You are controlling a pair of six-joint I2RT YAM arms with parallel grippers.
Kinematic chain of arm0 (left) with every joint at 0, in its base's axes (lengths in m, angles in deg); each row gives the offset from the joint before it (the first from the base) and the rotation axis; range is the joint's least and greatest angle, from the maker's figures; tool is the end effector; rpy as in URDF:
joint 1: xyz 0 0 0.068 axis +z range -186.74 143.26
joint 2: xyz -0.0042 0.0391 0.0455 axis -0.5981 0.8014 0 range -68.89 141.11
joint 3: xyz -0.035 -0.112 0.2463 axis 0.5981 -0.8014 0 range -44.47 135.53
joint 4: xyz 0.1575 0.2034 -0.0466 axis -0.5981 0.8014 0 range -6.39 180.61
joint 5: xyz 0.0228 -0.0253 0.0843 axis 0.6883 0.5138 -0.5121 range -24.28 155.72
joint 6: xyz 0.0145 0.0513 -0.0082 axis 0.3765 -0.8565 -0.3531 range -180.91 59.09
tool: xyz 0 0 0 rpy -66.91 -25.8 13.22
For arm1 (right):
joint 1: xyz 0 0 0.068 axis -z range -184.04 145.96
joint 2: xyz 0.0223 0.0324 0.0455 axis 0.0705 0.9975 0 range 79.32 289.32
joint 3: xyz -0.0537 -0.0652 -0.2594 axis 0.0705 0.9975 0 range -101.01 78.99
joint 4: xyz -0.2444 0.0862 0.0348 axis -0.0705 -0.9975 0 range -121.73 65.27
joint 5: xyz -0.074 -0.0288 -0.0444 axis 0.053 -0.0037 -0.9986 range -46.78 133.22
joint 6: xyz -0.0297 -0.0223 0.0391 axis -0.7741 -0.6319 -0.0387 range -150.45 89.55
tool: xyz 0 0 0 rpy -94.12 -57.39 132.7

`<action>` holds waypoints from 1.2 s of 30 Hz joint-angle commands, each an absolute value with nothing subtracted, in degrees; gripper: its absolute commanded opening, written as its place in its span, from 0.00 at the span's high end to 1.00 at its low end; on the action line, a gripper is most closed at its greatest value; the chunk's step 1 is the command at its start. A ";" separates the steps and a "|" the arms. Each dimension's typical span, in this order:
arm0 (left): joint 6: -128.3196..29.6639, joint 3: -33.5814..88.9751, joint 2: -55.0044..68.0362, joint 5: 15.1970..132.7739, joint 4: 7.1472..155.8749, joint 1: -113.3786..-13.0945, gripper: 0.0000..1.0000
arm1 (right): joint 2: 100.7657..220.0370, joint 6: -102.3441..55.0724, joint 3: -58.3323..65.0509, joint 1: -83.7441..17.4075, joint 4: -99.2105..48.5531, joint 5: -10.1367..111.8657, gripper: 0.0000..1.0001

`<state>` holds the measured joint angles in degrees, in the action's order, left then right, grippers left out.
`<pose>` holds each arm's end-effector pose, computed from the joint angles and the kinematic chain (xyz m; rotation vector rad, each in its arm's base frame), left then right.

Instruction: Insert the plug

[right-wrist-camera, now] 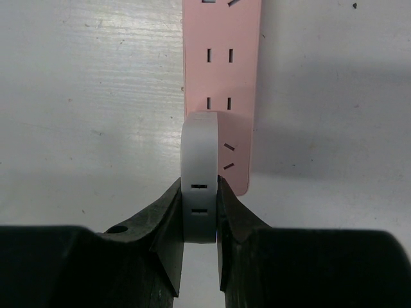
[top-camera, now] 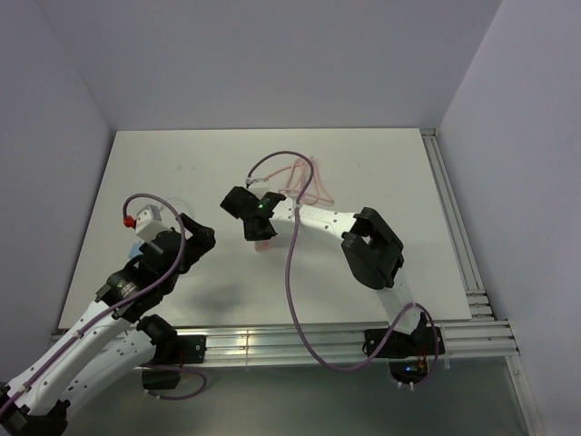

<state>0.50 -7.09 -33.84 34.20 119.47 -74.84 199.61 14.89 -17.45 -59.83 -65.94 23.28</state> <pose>0.1162 -0.0676 0.2774 -0.7259 1.9653 -0.4713 0.2614 0.3626 0.1998 -0.1357 2.5956 0.1535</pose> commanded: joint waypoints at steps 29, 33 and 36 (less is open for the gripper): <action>1.14 -3.34 -34.79 33.64 122.46 -74.62 0.01 | 192.54 8.75 -21.48 -57.74 -66.75 23.11 0.15; 1.32 -2.99 -34.79 33.38 123.25 -74.62 0.00 | 182.96 10.15 -12.61 -57.22 -67.88 19.33 0.16; 1.23 -3.07 -35.14 33.47 122.99 -74.70 0.01 | 173.57 12.00 -2.42 -55.64 -66.22 18.70 0.18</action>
